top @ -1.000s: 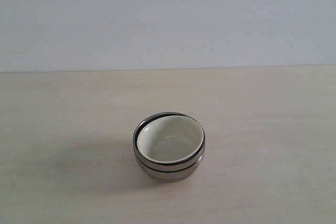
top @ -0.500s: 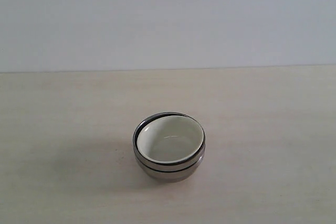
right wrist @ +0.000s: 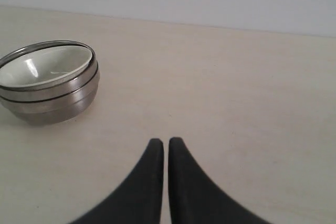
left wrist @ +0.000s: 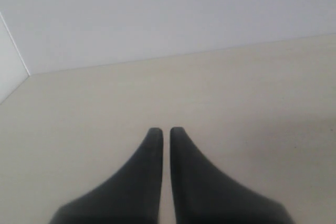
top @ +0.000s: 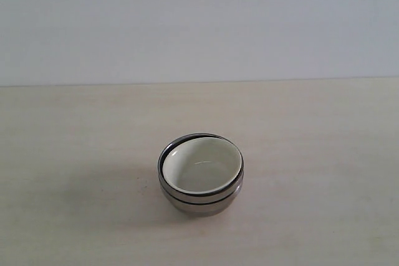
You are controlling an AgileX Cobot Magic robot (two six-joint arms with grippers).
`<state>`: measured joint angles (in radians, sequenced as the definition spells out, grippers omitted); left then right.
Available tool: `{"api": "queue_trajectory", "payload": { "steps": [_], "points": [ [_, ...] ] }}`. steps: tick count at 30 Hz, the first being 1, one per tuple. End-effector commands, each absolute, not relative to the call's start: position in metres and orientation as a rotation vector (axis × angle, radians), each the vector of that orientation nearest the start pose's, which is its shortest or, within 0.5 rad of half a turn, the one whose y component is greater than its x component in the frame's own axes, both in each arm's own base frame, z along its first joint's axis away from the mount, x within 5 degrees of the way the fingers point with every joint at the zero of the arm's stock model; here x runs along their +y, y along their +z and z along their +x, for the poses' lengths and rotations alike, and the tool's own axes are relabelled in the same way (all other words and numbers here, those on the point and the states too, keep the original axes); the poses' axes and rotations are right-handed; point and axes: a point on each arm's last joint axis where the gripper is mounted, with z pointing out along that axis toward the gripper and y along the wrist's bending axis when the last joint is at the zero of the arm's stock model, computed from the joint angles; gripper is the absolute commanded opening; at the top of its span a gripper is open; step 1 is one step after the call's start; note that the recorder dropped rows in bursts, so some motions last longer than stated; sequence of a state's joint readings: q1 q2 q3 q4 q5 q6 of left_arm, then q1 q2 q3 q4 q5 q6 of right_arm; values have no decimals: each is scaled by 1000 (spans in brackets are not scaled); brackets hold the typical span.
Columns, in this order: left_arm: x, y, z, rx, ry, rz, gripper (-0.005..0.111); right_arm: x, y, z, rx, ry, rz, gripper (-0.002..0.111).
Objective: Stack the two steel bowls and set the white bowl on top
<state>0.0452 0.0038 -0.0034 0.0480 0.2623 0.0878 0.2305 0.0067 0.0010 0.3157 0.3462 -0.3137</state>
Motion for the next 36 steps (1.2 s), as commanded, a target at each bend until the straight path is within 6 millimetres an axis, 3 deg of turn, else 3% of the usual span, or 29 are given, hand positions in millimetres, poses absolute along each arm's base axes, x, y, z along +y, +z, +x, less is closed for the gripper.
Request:
{"api": "queue_trajectory", "payload": {
  "steps": [1,10,14,36],
  "points": [
    [4,190,55,1739,131,53,4,20,183,50,1803,235,-283,0],
    [4,190,55,1739,131,53,4,11,182,52,1832,191,-144,0],
    [4,190,55,1739,131,53,4,11,182,52,1841,265,-46,0],
    [4,190,55,1739,131,53,4,11,182,52,1841,273,-39,0]
  ]
}}
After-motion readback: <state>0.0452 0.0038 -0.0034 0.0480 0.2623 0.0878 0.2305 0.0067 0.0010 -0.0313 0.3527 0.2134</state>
